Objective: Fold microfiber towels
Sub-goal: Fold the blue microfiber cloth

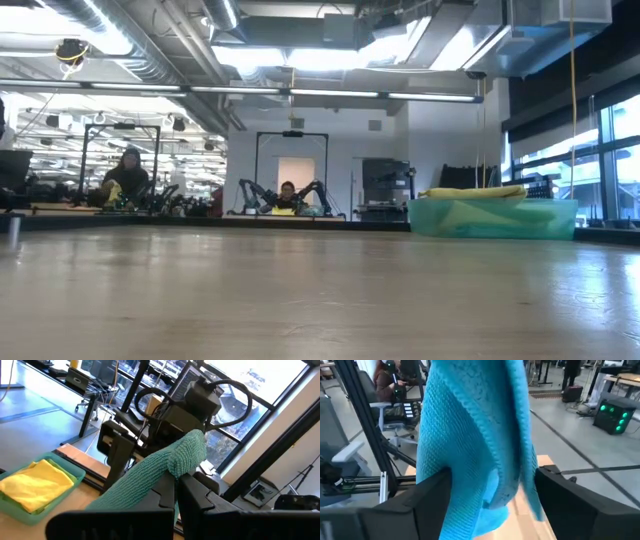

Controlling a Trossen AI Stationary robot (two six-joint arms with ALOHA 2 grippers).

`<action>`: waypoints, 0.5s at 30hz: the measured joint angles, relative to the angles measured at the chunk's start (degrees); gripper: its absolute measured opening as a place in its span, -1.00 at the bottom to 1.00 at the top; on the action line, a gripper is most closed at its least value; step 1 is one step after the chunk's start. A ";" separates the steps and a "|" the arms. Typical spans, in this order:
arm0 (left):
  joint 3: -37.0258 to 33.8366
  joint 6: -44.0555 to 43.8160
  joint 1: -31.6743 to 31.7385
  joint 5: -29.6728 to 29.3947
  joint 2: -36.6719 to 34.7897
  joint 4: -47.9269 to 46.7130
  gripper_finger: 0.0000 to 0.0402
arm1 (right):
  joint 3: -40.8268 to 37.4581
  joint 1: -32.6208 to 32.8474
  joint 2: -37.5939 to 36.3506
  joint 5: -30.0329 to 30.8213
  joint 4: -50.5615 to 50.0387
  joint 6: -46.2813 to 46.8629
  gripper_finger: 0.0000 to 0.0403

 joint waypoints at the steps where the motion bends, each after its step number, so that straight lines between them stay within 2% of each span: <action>1: 0.00 -0.02 0.00 0.00 0.00 0.00 -1.00 | 0.00 0.18 0.39 -0.18 0.09 0.36 0.42; 15: 0.00 -0.66 0.00 0.03 0.00 0.01 -1.00 | 0.02 0.25 1.46 2.68 0.49 -0.13 0.16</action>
